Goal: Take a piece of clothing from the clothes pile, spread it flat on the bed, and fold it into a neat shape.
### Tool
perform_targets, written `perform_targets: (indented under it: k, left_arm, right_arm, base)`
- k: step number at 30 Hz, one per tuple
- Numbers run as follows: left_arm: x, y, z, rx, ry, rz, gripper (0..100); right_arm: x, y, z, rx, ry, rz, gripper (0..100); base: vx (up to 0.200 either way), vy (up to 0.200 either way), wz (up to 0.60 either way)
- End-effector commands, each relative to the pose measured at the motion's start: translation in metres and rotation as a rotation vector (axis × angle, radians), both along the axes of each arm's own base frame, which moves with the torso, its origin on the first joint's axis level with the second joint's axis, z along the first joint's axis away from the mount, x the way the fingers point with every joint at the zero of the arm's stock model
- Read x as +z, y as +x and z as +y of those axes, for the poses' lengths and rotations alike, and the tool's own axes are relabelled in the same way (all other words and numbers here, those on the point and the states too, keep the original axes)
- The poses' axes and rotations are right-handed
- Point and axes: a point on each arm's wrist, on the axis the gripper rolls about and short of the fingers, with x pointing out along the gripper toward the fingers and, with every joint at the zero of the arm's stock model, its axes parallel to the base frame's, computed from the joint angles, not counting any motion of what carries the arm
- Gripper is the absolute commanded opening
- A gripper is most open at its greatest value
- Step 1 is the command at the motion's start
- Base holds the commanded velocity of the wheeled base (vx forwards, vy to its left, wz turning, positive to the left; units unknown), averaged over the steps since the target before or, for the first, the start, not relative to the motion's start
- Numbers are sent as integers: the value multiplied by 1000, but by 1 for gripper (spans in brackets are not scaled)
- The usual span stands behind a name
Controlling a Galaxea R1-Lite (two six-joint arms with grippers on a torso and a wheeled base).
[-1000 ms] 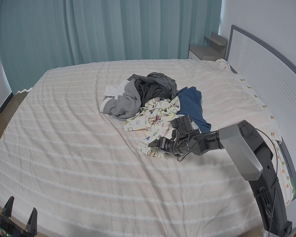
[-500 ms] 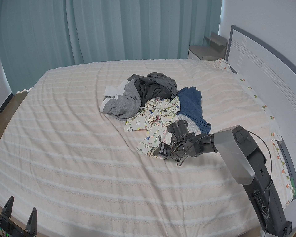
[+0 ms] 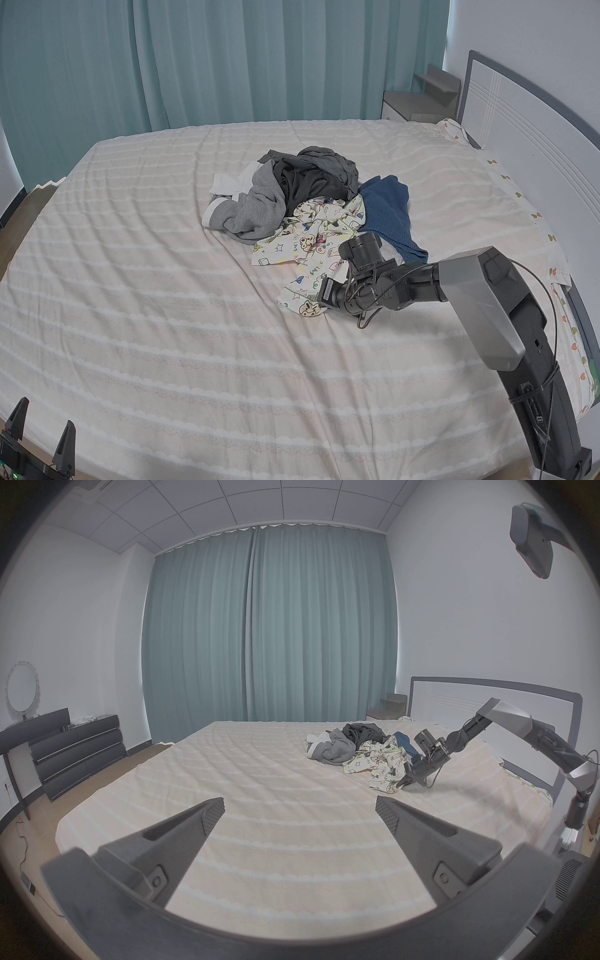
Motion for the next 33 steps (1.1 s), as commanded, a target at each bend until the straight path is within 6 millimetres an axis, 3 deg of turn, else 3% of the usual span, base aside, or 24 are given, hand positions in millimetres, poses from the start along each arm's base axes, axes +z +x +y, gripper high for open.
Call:
perform_targets:
  k: [1,16,21,23,24,29,33]
  left_arm:
    - [-5,0,0,0,-2,0,100]
    - [-5,0,0,0,0,0,100]
    - [-5,0,0,0,0,0,100]
    - [-5,0,0,0,0,0,100]
    - [-5,0,0,2,0,0,100]
    - [-5,0,0,0,0,0,100]
    - [-5,0,0,0,0,0,100]
  right_arm:
    - [45,-12,-7,1,23,-43,0]
    - [49,-79,-49,2,-55,99,0]
    - [55,-115,-68,19,-65,122,0]
    - [49,-141,-81,49,-94,147,0]
    - [48,-142,-81,50,-96,149,0]
    - [25,-184,-97,130,-141,236,0]
    - [10,-206,-98,188,-163,264,0]
  base:
    - [0,0,0]
    - [0,0,0]
    - [0,0,0]
    - [0,0,0]
    - [0,0,0]
    - [0,0,0]
    - [0,0,0]
